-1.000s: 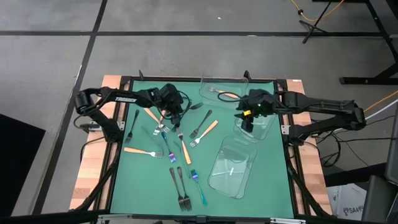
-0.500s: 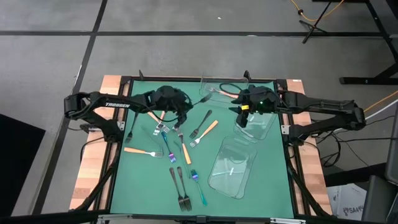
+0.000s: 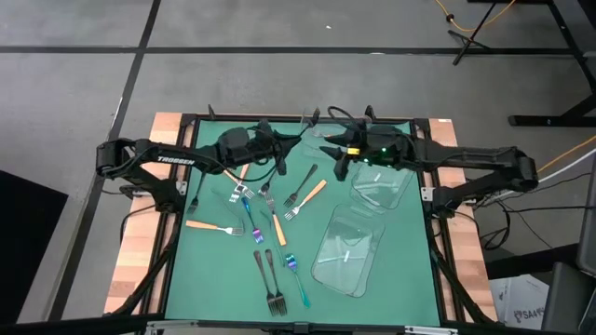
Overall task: Sort silverware by color (type)
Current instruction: Put the black fork into the center transparent bin
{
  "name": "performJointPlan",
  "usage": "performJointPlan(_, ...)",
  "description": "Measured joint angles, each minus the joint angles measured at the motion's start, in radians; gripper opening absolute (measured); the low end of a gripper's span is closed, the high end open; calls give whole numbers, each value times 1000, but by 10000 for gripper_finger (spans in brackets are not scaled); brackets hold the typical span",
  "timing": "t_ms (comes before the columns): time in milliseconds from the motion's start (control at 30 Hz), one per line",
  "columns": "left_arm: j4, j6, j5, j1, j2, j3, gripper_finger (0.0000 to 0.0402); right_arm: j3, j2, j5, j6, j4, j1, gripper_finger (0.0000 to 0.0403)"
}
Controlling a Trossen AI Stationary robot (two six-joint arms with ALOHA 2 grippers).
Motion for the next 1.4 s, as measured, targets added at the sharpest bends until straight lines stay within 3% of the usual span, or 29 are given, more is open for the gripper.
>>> performJointPlan(267,67,4,-1,-37,0,0,13,0,116,1,-27,267,0,136)
performJointPlan(467,74,4,-17,-58,0,0,13,0,160,10,-28,361,0,136)
performJointPlan(633,68,4,2,-76,1,0,13,0,178,57,-29,392,0,136)
performJointPlan(1033,70,4,-6,-93,1,0,13,0,178,51,-28,390,0,133)
performJointPlan(1400,69,10,-6,-93,1,0,15,0,178,12,-23,391,0,32)
